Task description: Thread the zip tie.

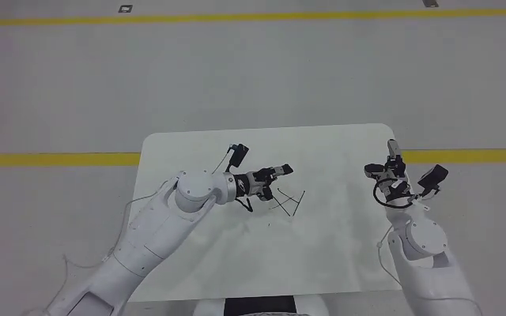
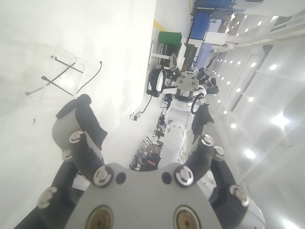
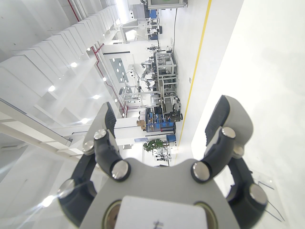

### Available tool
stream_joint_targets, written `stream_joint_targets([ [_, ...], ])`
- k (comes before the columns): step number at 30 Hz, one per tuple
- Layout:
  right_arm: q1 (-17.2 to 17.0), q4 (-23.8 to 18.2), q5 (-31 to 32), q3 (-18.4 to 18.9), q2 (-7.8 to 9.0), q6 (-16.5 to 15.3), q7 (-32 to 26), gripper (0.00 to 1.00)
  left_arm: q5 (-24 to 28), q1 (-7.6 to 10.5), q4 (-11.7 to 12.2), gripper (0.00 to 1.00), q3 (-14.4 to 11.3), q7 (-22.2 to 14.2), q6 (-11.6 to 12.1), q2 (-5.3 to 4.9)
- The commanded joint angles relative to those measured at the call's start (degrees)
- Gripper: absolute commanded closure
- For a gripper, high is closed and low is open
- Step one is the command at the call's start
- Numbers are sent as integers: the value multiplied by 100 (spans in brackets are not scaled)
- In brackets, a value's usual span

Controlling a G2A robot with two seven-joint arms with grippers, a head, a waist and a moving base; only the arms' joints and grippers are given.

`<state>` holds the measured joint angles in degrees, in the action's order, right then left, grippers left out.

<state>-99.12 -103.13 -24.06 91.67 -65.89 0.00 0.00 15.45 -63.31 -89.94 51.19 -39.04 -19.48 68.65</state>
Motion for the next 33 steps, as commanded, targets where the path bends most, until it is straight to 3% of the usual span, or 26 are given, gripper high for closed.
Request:
stream_joint_targets([
  [1, 0, 0, 0, 0, 0, 0, 0, 0, -49, 9, -44, 0, -97, -177, 0, 1],
  [2, 0, 0, 0, 0, 0, 0, 0, 0, -170, 82, -43, 0, -217, -446, 0, -5],
  [5, 0, 0, 0, 0, 0, 0, 0, 0, -155, 368, 85, 0, -382, -795, 0, 1],
  [11, 0, 0, 0, 0, 0, 0, 0, 0, -199, 888, 633, 0, -935, -1074, 0, 60],
  [15, 0, 0, 0, 0, 0, 0, 0, 0, 125, 1165, 987, 0, -1279, -1235, 0, 107],
  [26, 0, 0, 0, 0, 0, 0, 0, 0, 66, 1201, 988, 0, -1348, -1152, 0, 117],
  [29, 0, 0, 0, 0, 0, 0, 0, 0, -36, 1337, 990, 0, -1537, -1100, 0, 159],
  [33, 0, 0, 0, 0, 0, 0, 0, 0, -88, 1631, 1269, 0, -1860, -1198, 0, 229],
])
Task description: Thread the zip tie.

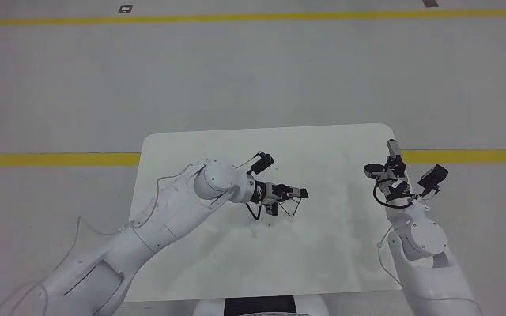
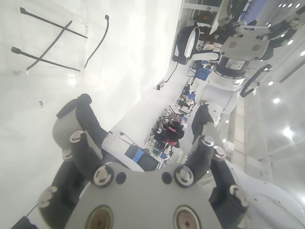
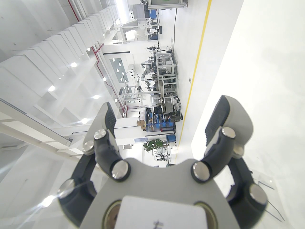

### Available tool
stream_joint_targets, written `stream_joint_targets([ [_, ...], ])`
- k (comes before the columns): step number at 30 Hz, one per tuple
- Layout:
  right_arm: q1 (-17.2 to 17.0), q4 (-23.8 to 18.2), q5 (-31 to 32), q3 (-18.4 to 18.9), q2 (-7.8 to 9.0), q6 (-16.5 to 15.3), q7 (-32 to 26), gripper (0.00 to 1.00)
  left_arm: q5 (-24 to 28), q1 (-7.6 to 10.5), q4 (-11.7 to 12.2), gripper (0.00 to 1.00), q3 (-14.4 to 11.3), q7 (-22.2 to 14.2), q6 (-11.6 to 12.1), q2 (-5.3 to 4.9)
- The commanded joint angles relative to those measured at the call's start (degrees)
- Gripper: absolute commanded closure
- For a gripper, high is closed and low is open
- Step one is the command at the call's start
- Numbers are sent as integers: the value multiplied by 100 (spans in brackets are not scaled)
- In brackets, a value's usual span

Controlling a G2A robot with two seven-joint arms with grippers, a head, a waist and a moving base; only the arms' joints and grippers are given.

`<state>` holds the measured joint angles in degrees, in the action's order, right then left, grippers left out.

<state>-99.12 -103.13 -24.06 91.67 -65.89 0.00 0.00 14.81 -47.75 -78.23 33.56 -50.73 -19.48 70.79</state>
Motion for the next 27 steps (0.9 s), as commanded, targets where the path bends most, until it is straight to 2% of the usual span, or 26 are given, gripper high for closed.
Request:
stream_joint_targets([
  [1, 0, 0, 0, 0, 0, 0, 0, 0, -82, 178, 186, 0, -209, -63, 0, 37],
  [5, 0, 0, 0, 0, 0, 0, 0, 0, -106, 613, 585, 0, -698, -117, 0, 169],
  [8, 0, 0, 0, 0, 0, 0, 0, 0, 62, 793, 772, 0, -915, 21, 0, 256],
  [18, 0, 0, 0, 0, 0, 0, 0, 0, 62, 793, 772, 0, -915, 21, 0, 256],
  [21, 0, 0, 0, 0, 0, 0, 0, 0, -155, 773, 755, 0, -1056, 183, 0, 285],
  [25, 0, 0, 0, 0, 0, 0, 0, 0, -159, 904, 1031, 0, -1255, 223, 0, 383],
  [27, 0, 0, 0, 0, 0, 0, 0, 0, -2, 993, 1193, 0, -1331, 261, 0, 459],
])
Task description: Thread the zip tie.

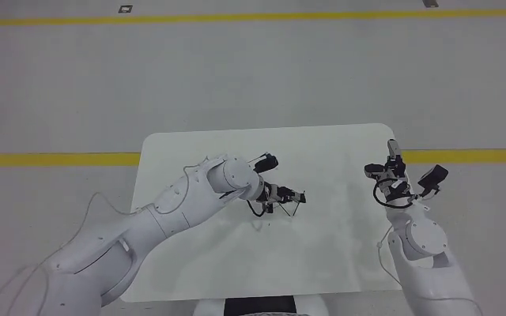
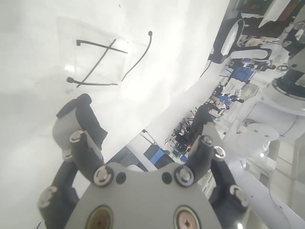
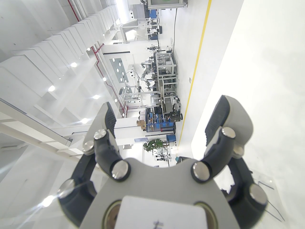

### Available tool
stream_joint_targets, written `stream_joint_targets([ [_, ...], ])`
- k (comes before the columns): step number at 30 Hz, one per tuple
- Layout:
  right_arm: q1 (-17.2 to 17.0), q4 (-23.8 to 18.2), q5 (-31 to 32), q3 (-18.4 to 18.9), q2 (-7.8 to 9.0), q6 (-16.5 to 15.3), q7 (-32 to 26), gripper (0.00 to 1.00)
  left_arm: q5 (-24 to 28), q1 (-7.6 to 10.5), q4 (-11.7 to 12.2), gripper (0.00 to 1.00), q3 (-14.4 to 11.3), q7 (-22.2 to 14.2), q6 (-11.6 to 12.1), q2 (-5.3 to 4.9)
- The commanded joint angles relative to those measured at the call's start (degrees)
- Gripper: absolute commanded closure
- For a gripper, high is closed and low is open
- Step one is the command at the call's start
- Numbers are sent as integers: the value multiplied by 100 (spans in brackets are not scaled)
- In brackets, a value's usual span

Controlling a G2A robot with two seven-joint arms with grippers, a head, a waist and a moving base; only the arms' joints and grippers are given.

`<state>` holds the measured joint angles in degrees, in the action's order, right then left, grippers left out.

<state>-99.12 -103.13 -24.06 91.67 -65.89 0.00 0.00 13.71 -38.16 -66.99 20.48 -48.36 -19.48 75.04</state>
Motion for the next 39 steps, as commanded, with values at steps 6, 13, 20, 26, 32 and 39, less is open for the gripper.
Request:
stream_joint_targets([
  [6, 0, 0, 0, 0, 0, 0, 0, 0, 507, 322, 461, 0, -293, 186, 0, 224],
  [13, 0, 0, 0, 0, 0, 0, 0, 0, 552, 380, 409, 0, -360, 126, 0, 249],
  [20, 0, 0, 0, 0, 0, 0, 0, 0, 466, 344, 463, 0, -412, 239, 0, 257],
  [26, 0, 0, 0, 0, 0, 0, 0, 0, 676, 442, 730, 0, -615, 277, 0, 388],
  [32, 0, 0, 0, 0, 0, 0, 0, 0, 823, 543, 869, 0, -756, 352, 0, 469],
  [39, 0, 0, 0, 0, 0, 0, 0, 0, 823, 543, 869, 0, -756, 352, 0, 469],
])
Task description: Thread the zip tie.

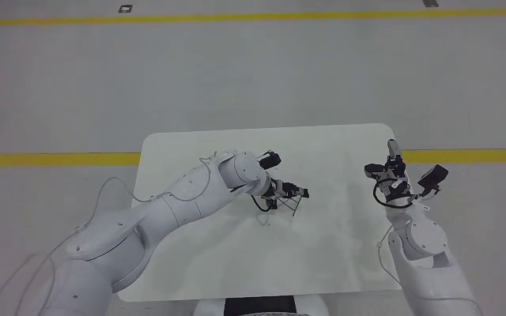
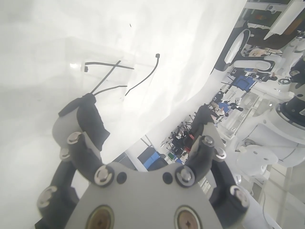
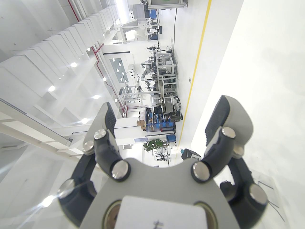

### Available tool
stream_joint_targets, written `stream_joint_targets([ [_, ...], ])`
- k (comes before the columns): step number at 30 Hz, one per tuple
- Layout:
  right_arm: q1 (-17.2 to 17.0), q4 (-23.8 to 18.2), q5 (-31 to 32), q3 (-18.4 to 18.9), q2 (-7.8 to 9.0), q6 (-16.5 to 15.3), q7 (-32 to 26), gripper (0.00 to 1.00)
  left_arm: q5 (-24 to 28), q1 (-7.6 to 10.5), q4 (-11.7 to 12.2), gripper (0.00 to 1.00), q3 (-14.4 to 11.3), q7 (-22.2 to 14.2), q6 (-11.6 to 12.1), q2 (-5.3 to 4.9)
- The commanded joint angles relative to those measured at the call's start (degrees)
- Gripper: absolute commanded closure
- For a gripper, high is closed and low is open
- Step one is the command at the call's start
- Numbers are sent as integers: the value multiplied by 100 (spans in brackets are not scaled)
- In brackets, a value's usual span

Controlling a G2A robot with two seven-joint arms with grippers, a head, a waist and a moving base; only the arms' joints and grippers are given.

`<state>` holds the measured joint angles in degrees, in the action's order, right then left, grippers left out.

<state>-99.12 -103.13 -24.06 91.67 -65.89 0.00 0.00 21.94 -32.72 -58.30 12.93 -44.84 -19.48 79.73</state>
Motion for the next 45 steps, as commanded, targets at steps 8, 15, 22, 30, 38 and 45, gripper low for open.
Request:
stream_joint_targets([
  [8, 0, 0, 0, 0, 0, 0, 0, 0, -135, -83, -357, 0, 209, 183, 106, -93],
  [15, 0, 0, 0, 0, 0, 0, 0, 0, -349, -133, -644, 0, 290, 22, 0, -206],
  [22, 0, 0, 0, 0, 0, 0, 0, 0, -528, -60, -600, 12, 141, -150, 0, -182],
  [30, 0, 0, 0, 0, 0, 0, 0, 0, -756, 109, -504, 48, -110, -121, 0, -117],
  [38, 0, 0, 0, 0, 0, 0, 0, 0, -1716, 352, -911, 45, -319, -255, 0, -221],
  [45, 0, 0, 0, 0, 0, 0, 0, 0, -2665, 357, -1463, 15, -307, -505, 0, -410],
])
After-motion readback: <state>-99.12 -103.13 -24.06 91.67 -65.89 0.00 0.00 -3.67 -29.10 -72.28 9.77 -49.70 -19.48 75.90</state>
